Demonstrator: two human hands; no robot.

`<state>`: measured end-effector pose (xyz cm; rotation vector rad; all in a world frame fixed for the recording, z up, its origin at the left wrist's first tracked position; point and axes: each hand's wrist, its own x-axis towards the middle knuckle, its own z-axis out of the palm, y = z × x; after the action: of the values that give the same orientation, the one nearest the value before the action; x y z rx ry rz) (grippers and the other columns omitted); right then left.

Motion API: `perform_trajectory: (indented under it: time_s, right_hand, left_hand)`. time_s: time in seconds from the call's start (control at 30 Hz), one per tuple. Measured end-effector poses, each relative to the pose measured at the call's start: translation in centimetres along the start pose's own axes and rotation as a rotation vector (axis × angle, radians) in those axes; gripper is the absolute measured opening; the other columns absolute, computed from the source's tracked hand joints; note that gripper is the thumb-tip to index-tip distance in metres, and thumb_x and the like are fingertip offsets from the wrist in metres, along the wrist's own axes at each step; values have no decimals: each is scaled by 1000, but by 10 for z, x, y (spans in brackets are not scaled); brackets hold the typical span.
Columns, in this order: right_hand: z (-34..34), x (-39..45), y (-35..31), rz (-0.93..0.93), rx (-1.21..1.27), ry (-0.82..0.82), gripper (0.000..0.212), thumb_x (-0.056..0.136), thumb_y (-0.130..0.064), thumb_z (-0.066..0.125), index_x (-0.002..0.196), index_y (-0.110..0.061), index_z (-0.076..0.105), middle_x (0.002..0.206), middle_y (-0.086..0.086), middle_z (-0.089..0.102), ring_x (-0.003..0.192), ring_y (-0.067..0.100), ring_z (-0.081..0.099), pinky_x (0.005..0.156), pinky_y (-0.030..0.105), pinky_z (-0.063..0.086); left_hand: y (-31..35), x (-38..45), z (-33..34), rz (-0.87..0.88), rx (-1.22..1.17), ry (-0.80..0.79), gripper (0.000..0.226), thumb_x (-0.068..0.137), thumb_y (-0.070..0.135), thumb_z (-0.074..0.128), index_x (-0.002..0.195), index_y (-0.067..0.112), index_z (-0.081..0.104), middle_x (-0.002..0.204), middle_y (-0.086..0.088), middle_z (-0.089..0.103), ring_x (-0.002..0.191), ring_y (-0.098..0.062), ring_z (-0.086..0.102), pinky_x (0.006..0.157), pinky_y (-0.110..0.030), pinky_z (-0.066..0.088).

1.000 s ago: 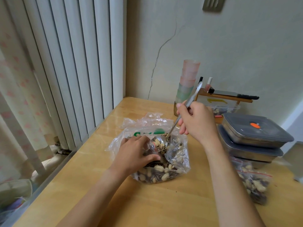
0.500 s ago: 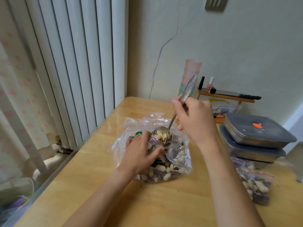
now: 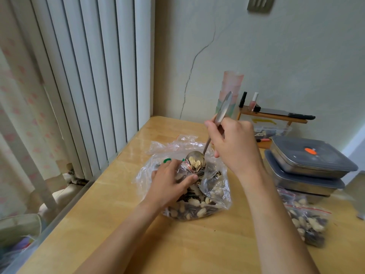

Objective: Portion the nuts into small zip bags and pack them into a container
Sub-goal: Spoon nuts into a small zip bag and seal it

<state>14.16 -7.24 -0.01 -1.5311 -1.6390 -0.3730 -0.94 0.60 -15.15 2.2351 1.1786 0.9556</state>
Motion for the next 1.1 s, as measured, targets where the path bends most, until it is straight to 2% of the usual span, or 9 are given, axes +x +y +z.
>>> perform_trajectory:
  time_s: [0.27,0.37,0.53,0.67,0.8,0.9,1.0,1.1]
  right_hand:
    - [-2,1,-10,-182,30,-34,24,104,-25,61,86,-9,65,60,-2,61,51,14,61,56,40,52]
    - [1,0,-14,-230,36,-45,24,101,-27,63,85,-10,67,61,0,60,54,17,58,57,39,49]
    - [7,-2,-16,-225,45,-79,23,102,-28,63,86,-11,65,63,1,60,57,20,56,57,40,49]
    - [9,-2,-14,-161,24,-133,25,104,-38,59,94,-15,64,69,-3,63,62,17,58,62,41,50]
    - [3,-3,-15,-79,86,-162,33,106,-44,51,96,-15,62,71,-6,60,63,7,58,57,19,41]
    - [1,-3,-18,-65,127,-144,34,108,-38,47,97,-12,66,79,-3,59,68,13,65,58,15,37]
    - [3,-2,-21,-92,145,-131,22,107,-26,52,98,-12,66,93,-2,58,73,11,63,67,25,49]
    - [3,-2,-23,-195,120,-67,12,105,-15,55,98,-10,64,88,-2,57,68,10,56,64,29,49]
  left_hand:
    - [5,1,-3,-21,-109,2,71,73,84,52,113,25,61,91,11,59,87,-9,57,74,-30,45]
    - [8,0,-4,-71,-111,6,65,75,78,59,113,26,59,88,11,62,83,-6,59,83,-36,48]
    - [9,0,-5,-109,-106,57,52,81,67,66,114,30,52,86,14,66,85,-2,60,96,-43,45]
    - [11,0,-5,-128,-112,61,50,83,62,68,114,27,50,81,14,64,83,-3,60,97,-48,45]
    - [9,0,-5,-134,-123,64,49,83,63,68,112,29,47,81,14,61,80,-3,59,95,-50,48]
    - [8,0,-5,-149,-127,65,53,79,69,64,112,31,51,86,15,64,84,-4,61,94,-48,49]
    - [8,1,-5,-143,-109,73,58,73,76,54,109,31,57,91,17,63,86,-4,61,91,-47,50]
    - [9,1,-4,-147,-133,79,55,73,76,55,107,33,57,91,17,64,85,-3,61,90,-46,51]
